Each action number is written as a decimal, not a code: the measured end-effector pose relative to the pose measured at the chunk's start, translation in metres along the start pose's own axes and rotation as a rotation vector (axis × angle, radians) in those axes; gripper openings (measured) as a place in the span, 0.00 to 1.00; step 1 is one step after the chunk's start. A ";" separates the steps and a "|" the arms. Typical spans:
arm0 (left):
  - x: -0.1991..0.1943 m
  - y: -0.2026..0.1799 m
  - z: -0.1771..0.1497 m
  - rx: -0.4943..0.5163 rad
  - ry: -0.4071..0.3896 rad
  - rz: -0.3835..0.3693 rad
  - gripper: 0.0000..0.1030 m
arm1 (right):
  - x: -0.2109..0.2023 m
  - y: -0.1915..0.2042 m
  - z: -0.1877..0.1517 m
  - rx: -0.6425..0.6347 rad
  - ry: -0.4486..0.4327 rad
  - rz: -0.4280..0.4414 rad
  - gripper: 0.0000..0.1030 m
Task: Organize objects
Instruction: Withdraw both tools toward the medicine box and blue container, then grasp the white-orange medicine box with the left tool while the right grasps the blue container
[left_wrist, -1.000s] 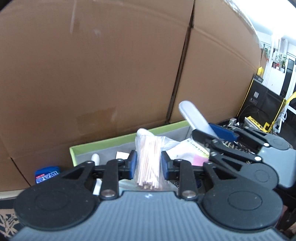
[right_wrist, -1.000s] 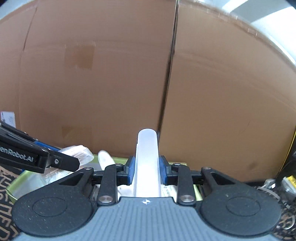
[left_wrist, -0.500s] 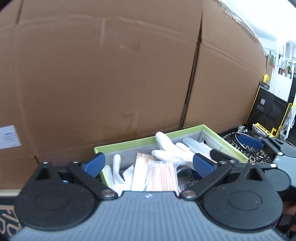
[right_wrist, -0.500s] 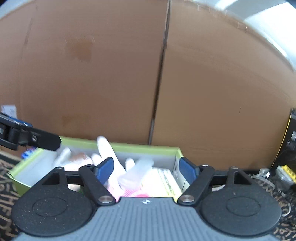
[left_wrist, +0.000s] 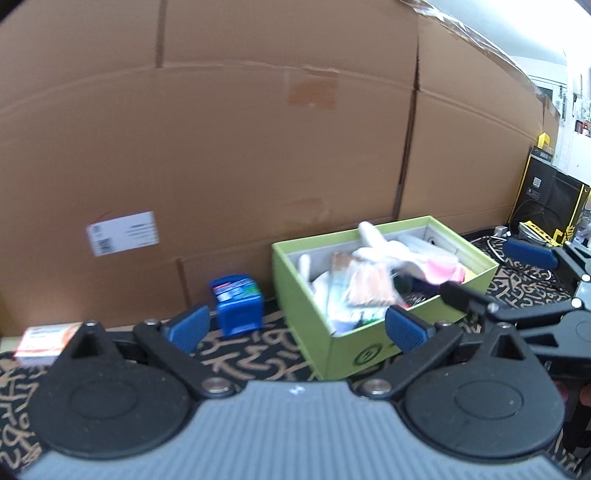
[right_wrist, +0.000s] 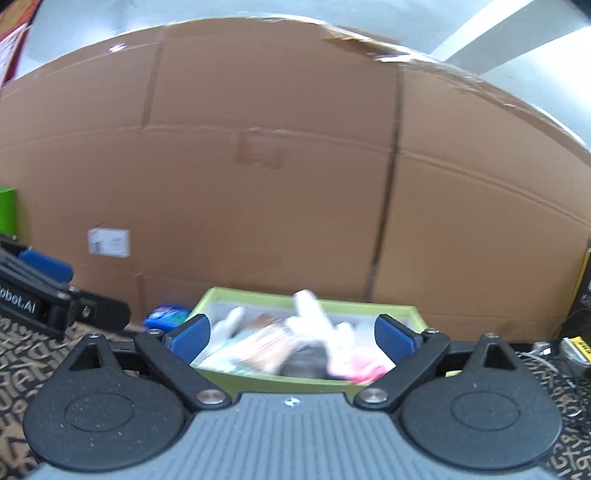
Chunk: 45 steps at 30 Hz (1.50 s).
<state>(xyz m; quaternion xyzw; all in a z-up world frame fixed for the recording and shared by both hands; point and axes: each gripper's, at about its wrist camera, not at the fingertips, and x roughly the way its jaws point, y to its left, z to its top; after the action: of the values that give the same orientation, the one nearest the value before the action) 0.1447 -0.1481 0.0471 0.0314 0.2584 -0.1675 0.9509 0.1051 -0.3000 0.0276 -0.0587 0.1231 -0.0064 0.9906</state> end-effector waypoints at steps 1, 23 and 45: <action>-0.005 0.005 -0.004 -0.008 -0.002 0.007 1.00 | -0.001 0.007 -0.002 -0.003 0.008 0.014 0.96; -0.018 0.210 -0.100 -0.265 0.099 0.338 1.00 | 0.051 0.151 -0.030 0.012 0.149 0.228 0.96; 0.091 0.258 -0.066 -0.111 0.155 0.412 1.00 | 0.184 0.179 -0.018 0.121 0.248 -0.085 0.95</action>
<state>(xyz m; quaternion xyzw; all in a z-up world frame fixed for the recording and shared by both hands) 0.2729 0.0772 -0.0628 0.0438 0.3274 0.0478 0.9426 0.2783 -0.1299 -0.0559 -0.0028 0.2413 -0.0628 0.9684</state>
